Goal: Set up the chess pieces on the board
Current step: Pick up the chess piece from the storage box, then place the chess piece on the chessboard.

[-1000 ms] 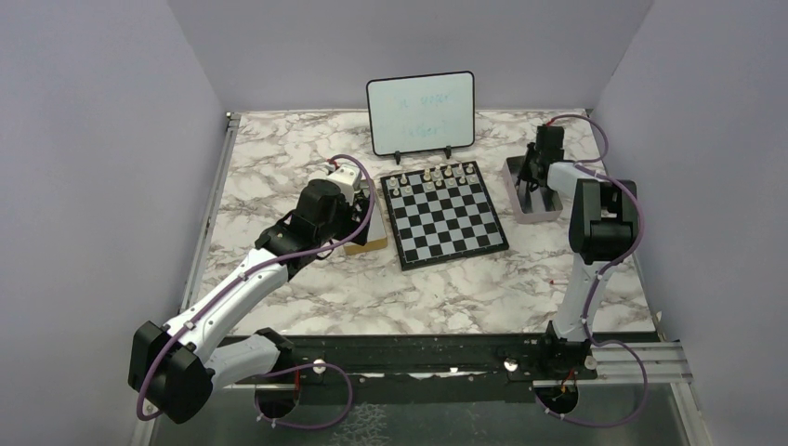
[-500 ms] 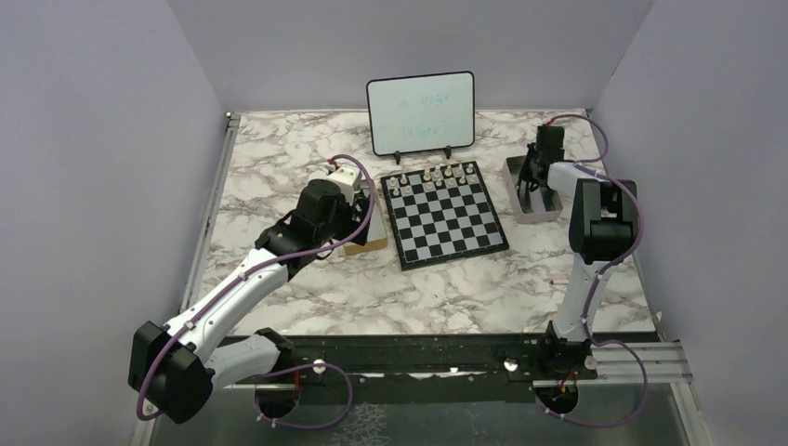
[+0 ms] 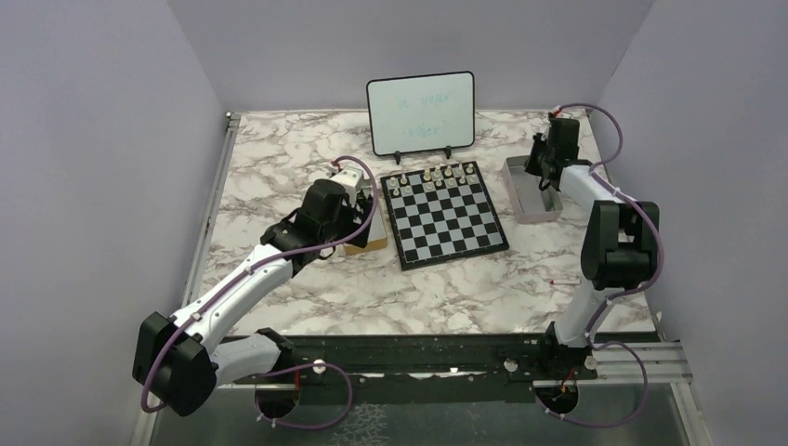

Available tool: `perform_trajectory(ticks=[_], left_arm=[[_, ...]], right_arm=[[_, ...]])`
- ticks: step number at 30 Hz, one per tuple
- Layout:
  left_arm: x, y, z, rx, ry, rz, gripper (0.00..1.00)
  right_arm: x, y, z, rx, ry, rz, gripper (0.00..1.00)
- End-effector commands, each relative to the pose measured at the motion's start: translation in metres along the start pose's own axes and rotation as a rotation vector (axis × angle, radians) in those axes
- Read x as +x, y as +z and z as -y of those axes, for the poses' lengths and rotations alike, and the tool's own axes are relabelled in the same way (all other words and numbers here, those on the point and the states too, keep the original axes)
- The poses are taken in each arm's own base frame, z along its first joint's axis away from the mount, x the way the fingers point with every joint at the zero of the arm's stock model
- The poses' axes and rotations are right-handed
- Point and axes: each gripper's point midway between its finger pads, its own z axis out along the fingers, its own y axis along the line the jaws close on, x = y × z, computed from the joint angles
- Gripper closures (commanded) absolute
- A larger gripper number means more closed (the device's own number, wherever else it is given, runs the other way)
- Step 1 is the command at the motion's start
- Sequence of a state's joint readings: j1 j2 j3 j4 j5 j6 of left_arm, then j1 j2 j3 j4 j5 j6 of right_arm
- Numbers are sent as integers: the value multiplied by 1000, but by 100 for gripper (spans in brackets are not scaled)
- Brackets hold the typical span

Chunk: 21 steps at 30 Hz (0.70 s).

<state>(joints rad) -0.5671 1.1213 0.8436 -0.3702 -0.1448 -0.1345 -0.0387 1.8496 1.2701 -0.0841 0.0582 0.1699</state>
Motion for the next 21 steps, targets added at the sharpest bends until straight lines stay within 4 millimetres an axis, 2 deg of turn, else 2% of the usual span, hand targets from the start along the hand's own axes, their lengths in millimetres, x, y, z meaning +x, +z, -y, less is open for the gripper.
perform_trajectory(ticks=[1,7,10,14,17,21], left_arm=[[-22,-6,16,70,-29,20,2],[-51,-12,43,197,-100,26,9],[-68,-18,55,246,-158,40,15],[-92,-24,69,316,-223,66,20],[-111,-31,81,377,-260,79,23],[-135,-40,96,456,-317,90,30]], right_arm=[[-15,-31,-27,-161,-25,50,84],[-21,-75,-72,-378,-98,127,84],[-20,-101,-103,-499,-154,181,84],[-9,-138,-143,-655,-276,271,85],[8,-161,-174,-754,-413,318,85],[22,-196,-205,-883,-535,416,85]])
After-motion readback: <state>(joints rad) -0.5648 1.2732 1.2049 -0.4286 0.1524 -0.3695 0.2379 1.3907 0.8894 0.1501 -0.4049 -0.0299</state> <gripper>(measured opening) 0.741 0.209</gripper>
